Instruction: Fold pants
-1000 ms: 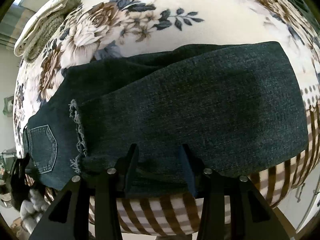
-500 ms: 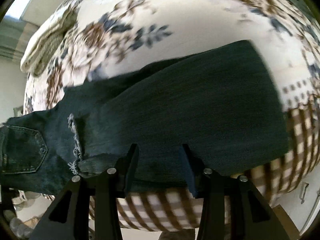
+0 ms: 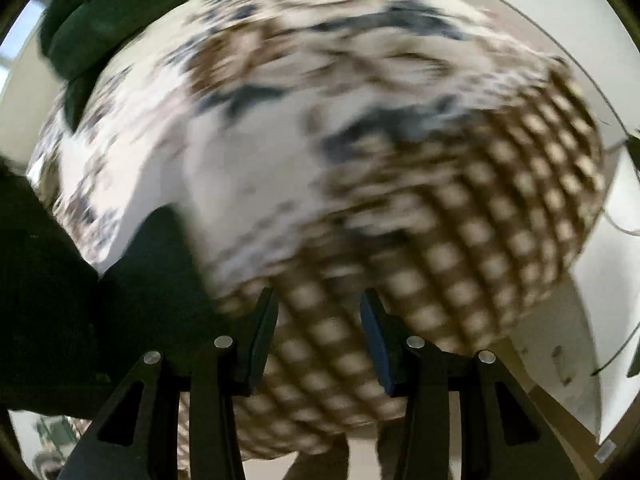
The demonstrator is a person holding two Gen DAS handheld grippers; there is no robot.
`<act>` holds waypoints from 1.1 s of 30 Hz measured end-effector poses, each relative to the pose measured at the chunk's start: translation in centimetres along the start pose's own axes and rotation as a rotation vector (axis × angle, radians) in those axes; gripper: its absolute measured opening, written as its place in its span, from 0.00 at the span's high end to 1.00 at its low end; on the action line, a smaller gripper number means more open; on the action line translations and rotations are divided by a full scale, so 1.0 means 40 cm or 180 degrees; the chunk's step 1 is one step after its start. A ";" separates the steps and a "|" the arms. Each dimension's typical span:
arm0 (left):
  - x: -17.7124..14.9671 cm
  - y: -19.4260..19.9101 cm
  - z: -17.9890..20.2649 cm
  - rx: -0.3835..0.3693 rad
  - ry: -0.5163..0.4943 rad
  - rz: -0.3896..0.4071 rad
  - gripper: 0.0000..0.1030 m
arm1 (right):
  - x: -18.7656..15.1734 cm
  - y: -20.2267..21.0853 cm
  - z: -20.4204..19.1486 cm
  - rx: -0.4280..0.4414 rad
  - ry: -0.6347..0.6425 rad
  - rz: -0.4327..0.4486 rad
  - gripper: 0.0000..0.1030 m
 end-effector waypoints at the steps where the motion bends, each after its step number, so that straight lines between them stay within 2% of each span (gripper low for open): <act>1: -0.018 -0.046 0.023 -0.0015 -0.0067 -0.0160 0.85 | 0.021 0.000 0.034 -0.0020 -0.0048 0.0004 0.56; 4: -0.064 -0.155 0.067 0.0105 -0.0163 -0.0632 0.84 | 0.067 -0.001 0.106 -0.0044 -0.0141 -0.0034 0.54; 5: -0.072 -0.174 0.070 0.0130 -0.0168 -0.0775 0.81 | 0.081 -0.001 0.125 -0.0012 -0.0161 -0.0064 0.52; 6: -0.074 -0.179 0.070 0.0147 -0.0158 -0.0859 0.78 | 0.092 -0.001 0.139 0.0020 -0.0176 -0.0077 0.43; 7: -0.071 -0.176 0.066 0.0141 -0.0133 -0.0879 0.72 | 0.110 0.003 0.160 0.0078 -0.0203 -0.0077 0.35; 8: -0.068 -0.164 0.068 0.0016 -0.0078 -0.0862 0.42 | 0.118 0.006 0.167 0.0137 -0.0222 -0.0076 0.32; 10: -0.047 -0.123 0.066 -0.0150 0.0011 -0.0825 0.06 | 0.138 0.013 0.186 0.0336 -0.0260 -0.0086 0.27; 13: -0.022 -0.033 0.018 -0.0040 0.0039 -0.0667 0.06 | 0.160 0.010 0.168 0.0715 -0.0307 -0.0182 0.24; 15: -0.005 0.016 -0.062 0.0206 0.0095 -0.0597 0.06 | 0.167 -0.002 0.136 0.0991 -0.0330 -0.0279 0.22; 17: -0.002 0.051 -0.155 0.0509 0.0155 -0.0621 0.06 | 0.169 -0.025 0.081 0.1309 -0.0317 -0.0423 0.16; 18: -0.003 0.065 -0.217 0.0692 0.0219 -0.0657 0.06 | 0.170 -0.037 0.058 0.1363 -0.0299 -0.0467 0.12; 20: -0.021 0.070 -0.337 0.0946 0.0445 -0.0797 0.06 | 0.158 -0.078 0.007 0.1341 -0.0228 -0.0604 0.11; 23: -0.074 0.043 -0.467 0.0985 0.0816 -0.1053 0.06 | 0.147 -0.170 -0.045 0.1235 -0.0185 -0.0937 0.11; 24: -0.090 0.027 -0.491 0.0922 0.0926 -0.1136 0.06 | 0.136 -0.190 -0.052 0.1284 -0.0200 -0.1065 0.20; 25: -0.105 0.017 -0.508 0.0895 0.1008 -0.1198 0.06 | 0.129 -0.203 -0.063 0.1298 -0.0207 -0.1104 0.52; 26: -0.121 0.005 -0.518 0.0807 0.1078 -0.1241 0.06 | 0.124 -0.198 -0.078 0.1255 -0.0125 -0.1020 0.67; 27: -0.135 0.000 -0.514 0.0758 0.1110 -0.1283 0.06 | 0.122 -0.186 -0.094 0.1116 0.0012 -0.0896 0.86; 28: -0.143 -0.007 -0.512 0.0769 0.1112 -0.1320 0.06 | 0.123 -0.165 -0.114 0.1017 0.0178 -0.0785 0.89; 31: -0.171 -0.025 -0.487 0.0670 0.1058 -0.1401 0.06 | 0.141 -0.086 -0.136 0.0955 0.0318 -0.0523 0.90; 33: -0.179 -0.041 -0.479 0.0591 0.1084 -0.1412 0.06 | 0.150 -0.085 -0.145 0.0833 0.0441 -0.0535 0.89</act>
Point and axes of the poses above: each gripper's, at about its wrist camera, not at the fingertips, and y roughly against the way its jaws point, z to its right, x to its top, the point moved 1 cm from there along -y, roughly the way its jaws point, and after that the axes turned 12 degrees about -y, right-handed, at the moved point
